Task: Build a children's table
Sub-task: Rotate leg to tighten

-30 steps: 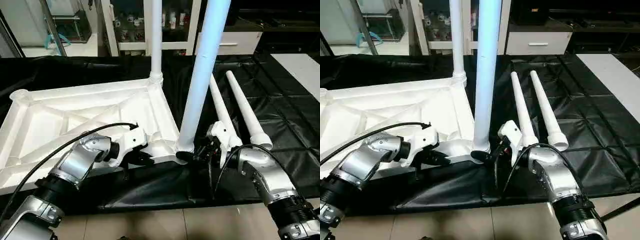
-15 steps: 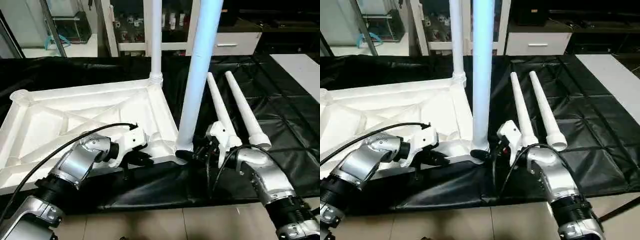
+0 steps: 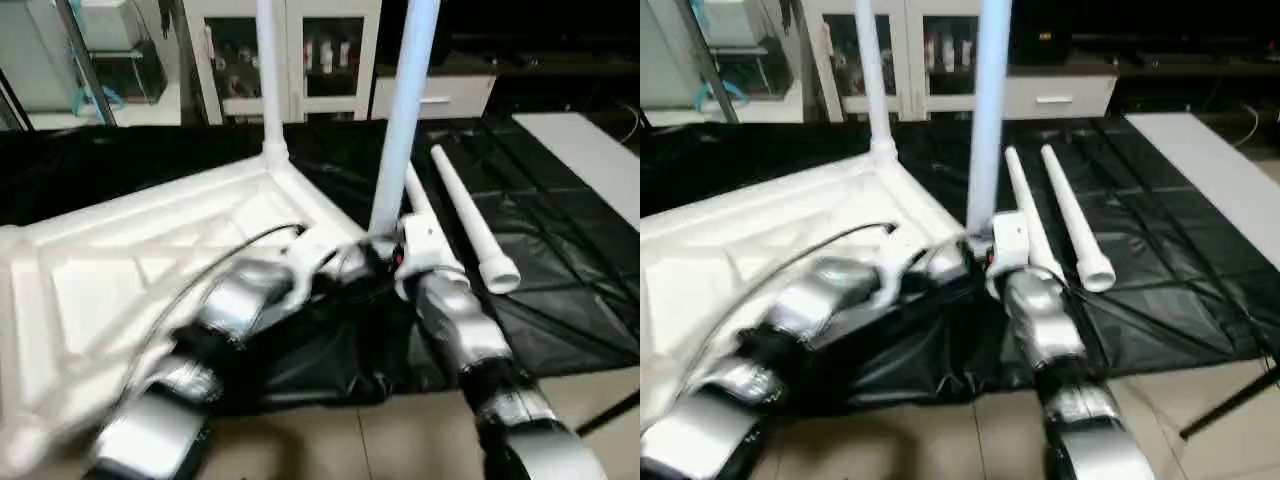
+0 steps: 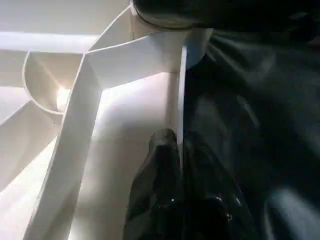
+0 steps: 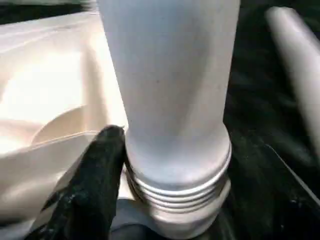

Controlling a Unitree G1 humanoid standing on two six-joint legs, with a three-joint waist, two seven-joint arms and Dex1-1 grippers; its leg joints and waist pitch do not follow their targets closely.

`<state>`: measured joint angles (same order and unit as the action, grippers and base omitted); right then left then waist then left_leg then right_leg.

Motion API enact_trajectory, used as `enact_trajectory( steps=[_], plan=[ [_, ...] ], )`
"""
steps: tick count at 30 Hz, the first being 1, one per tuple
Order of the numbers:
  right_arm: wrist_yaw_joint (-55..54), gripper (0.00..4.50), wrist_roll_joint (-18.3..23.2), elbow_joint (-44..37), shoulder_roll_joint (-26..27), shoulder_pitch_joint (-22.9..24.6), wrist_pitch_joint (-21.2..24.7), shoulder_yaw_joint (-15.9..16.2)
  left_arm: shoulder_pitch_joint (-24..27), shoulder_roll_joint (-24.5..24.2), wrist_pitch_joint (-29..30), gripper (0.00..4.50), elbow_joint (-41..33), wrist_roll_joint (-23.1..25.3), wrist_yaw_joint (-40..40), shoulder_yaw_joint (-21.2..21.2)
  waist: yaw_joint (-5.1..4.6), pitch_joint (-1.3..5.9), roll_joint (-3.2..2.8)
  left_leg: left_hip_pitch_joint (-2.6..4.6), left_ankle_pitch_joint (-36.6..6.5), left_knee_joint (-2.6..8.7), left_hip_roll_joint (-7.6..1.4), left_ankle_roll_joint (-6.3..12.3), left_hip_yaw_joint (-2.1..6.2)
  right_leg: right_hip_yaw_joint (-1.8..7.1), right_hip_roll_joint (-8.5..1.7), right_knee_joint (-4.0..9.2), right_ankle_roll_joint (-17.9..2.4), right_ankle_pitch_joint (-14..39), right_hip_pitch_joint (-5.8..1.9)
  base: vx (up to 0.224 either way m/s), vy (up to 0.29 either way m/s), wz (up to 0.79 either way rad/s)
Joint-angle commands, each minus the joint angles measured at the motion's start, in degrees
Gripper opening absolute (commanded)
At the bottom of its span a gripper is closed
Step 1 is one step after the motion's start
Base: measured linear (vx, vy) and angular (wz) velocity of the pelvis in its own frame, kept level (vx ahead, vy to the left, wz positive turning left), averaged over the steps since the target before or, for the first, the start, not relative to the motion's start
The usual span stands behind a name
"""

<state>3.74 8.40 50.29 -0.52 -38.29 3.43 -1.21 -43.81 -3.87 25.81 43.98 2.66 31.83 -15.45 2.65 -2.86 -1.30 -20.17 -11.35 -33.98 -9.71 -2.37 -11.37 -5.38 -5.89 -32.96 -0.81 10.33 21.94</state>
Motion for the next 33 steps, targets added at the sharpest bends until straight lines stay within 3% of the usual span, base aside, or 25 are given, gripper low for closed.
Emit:
enact_trajectory(
  steps=[1, 4, 6, 7, 8, 9, 11, 13, 15, 17, 19, 20, 21, 23, 26, 30, 31, 33],
  plan=[
    [-4.4, 2.74, -0.3, 4.7, 1.7, 0.3, -0.5, -0.4, -2.0, 0.1, -1.7, 0.0, 3.5, 0.8, -9.4, 3.9, -0.11, 2.98, 0.15, 1.55, -25.7, 5.03, -3.03, -2.08, 2.65, 2.18, -3.82, 5.64, -6.8, 27.7, -0.67, 0.0, 0.0, 0.0],
    [-2.7, 2.74, 1.2, 6.0, 2.9, -0.6, -3.4, -2.1, -2.2, 0.2, -2.3, 0.0, 3.9, 1.3, -9.5, 3.7, 0.3, 3.21, 0.42, 0.91, -23.3, 5.17, -3.14, -0.59, 2.43, 2.53, -4.08, 5.09, -7.7, 23.9, -0.99, 0.0, 0.0, 0.0],
    [-1.6, 2.74, 1.0, 6.2, 3.2, -1.0, -6.4, -2.6, -1.9, -0.5, -2.8, 0.0, 3.7, 1.5, -8.0, 3.1, 0.51, 3.28, 0.23, 0.55, -21.2, 5.28, -3.31, -0.09, 2.37, 2.64, -4.07, 4.63, -8.7, 20.6, -1.26, 0.0, 0.0, 0.0],
    [-1.6, 3.09, 1.0, 6.2, 3.2, -1.0, -6.4, -2.6, -1.9, -0.5, -2.8, 0.0, 3.7, 1.5, -8.0, 3.1, 0.63, 3.37, 0.26, 0.6, -19.9, 5.25, -3.37, 0.07, 2.19, 2.76, -3.99, 4.32, -9.7, 18.1, -1.23, 0.0, 0.0, 0.0],
    [-0.3, 3.09, 0.9, 5.9, 3.2, -1.1, -7.8, -2.6, -1.6, -1.1, -3.6, 0.0, 3.8, 1.5, -6.5, 2.7, 0.7, 3.38, 0.28, 0.58, -19.5, 5.22, -3.35, 0.24, 2.09, 2.79, -3.92, 4.23, -10.1, 17.3, -1.25, 0.0, 0.0, 0.0],
    [0.9, 3.3, 0.6, 4.9, 2.8, -0.9, -8.8, -2.2, -0.7, -2.1, -4.3, 0.0, 3.0, 1.2, -4.2, 2.5, 0.78, 3.36, -0.08, 0.6, -19.4, 5.16, -3.29, 0.55, 1.98, 2.81, -3.95, 4.2, -10.5, 17.2, -1.29, 0.0, 0.0, 0.0],
    [3.4, 3.46, 0.8, 4.2, 1.9, -0.9, -10.5, -2.1, 0.8, -4.0, -7.4, 0.0, 2.3, 1.1, 0.0, 1.3, 0.94, 3.62, 0.27, 0.22, -17.4, 5.03, -3.2, 1.5, 1.91, 2.86, -4.12, 3.98, -11.1, 15.6, -1.67, 0.0, 0.0, 0.0],
    [5.2, 3.78, 1.3, 2.6, 1.3, -0.2, -10.7, -2.2, 1.9, -5.3, -8.5, 0.0, 1.2, 1.1, 2.7, 0.4, 0.64, 3.75, 0.46, -0.92, -13.7, 5.08, -3.31, 2.96, 2.21, 2.75, -4.35, 3.39, -10.8, 14.4, -2.58, 0.0, 0.0, 0.0],
    [7.7, 3.86, 1.0, -1.1, -0.9, 1.7, -10.9, -1.8, 4.6, -7.8, -8.7, 0.0, -2.8, -0.1, 7.8, 0.0, 0.78, 3.87, 0.17, -0.19, -11.6, 4.71, -3.57, 3.53, 1.82, 2.85, -4.19, 3.33, -11.9, 12.4, -1.9, 0.0, 0.0, 0.0],
    [10.1, 3.98, 0.8, -3.9, -2.4, 3.1, -10.5, -1.1, 6.5, -9.4, -8.9, 0.0, -5.8, -1.5, 11.4, 0.2, 0.97, 4.34, 0.19, -0.58, -6.4, 4.25, -3.61, 4.44, 1.74, 2.97, -3.98, 2.07, -13.6, 5.4, -2.27, 0.058, -0.03, -0.02],
    [15.8, 4.1, 2.4, -8.1, -4.1, 5.1, -8.0, -0.1, 8.5, -11.8, -9.4, 0.0, -8.7, -2.1, 15.5, -0.6, 1.25, 4.46, 0.08, -0.52, -2.2, 3.62, -3.37, 7.45, 1.34, 2.98, -3.58, 1.15, -15.8, -2.3, -1.82, 0.0, 0.0, 0.0],
    [17.4, 4.1, 2.8, -9.0, -4.5, 5.6, -7.4, 0.1, 9.0, -12.5, -9.6, 0.0, -9.3, -2.2, 16.6, -1.0, 1.37, 4.44, 0.18, -0.59, -2.1, 3.48, -3.2, 8.15, 1.26, 3.0, -3.66, 1.18, -15.9, -2.7, -1.91, 0.0, 0.0, 0.0],
    [21.0, 4.1, 3.6, -10.9, -5.4, 6.6, -6.3, 0.6, 9.9, -14.0, -10.2, 0.0, -10.5, -2.3, 19.0, -1.8, 1.45, 4.37, -0.15, -0.69, -3.0, 3.49, -3.34, 8.77, 1.39, 2.99, -3.77, 1.25, -15.9, -1.7, -2.0, 0.0, 0.0, 0.0],
    [30.9, 4.1, 6.1, -15.6, -7.9, 9.1, -3.2, 2.4, 11.7, -17.0, -11.6, 0.0, -12.9, -2.8, 24.3, -3.5, 1.5, 4.17, -0.18, -0.6, -5.3, 3.73, -3.57, 8.48, 1.46, 2.94, -3.68, 1.56, -15.3, 1.6, -2.0, 0.0, 0.0, 0.0],
    [42.2, 4.1, 8.2, -21.3, -12.5, 12.6, 1.4, 6.2, 13.5, -20.0, -11.2, 0.0, -16.8, -4.0, 30.3, -4.9, 1.87, 3.79, -0.69, -0.12, -9.6, 4.25, -4.03, 6.0, 1.45, 2.96, -3.2, 2.0, -14.4, 6.4, -1.69, 0.0, 0.0, 0.0],
    [46.7, 4.1, 9.4, -24.6, -15.5, 14.4, 4.7, 7.5, 14.9, -21.9, -8.5, 0.0, -21.9, -5.7, 35.1, -5.3, 2.32, 3.55, -0.47, 0.16, -13.7, 4.74, -4.11, 1.83, 1.46, 3.33, -3.44, 2.51, -13.2, 12.3, -1.41, 0.0, 0.0, 0.0],
    [48.0, 4.1, 10.2, -25.9, -16.1, 14.8, 6.1, 7.5, 15.2, -22.4, -7.6, 0.0, -23.4, -6.4, 36.6, -5.5, 2.3, 3.5, -0.21, 0.18, -14.2, 4.79, -4.0, 1.45, 1.45, 3.36, -3.44, 2.68, -12.9, 13.2, -1.33, 0.0, 0.0, 0.0],
    [50.4, 4.1, 10.7, -27.5, -17.3, 15.2, 7.8, 8.2, 15.4, -23.1, -7.2, 0.0, -24.7, -6.7, 37.8, -5.9, 2.5, 3.49, -0.28, 0.21, -13.9, 4.76, -4.06, 1.4, 1.47, 3.49, -3.52, 2.74, -12.5, 13.7, -1.29, 0.0, 0.0, 0.0]
  ],
)
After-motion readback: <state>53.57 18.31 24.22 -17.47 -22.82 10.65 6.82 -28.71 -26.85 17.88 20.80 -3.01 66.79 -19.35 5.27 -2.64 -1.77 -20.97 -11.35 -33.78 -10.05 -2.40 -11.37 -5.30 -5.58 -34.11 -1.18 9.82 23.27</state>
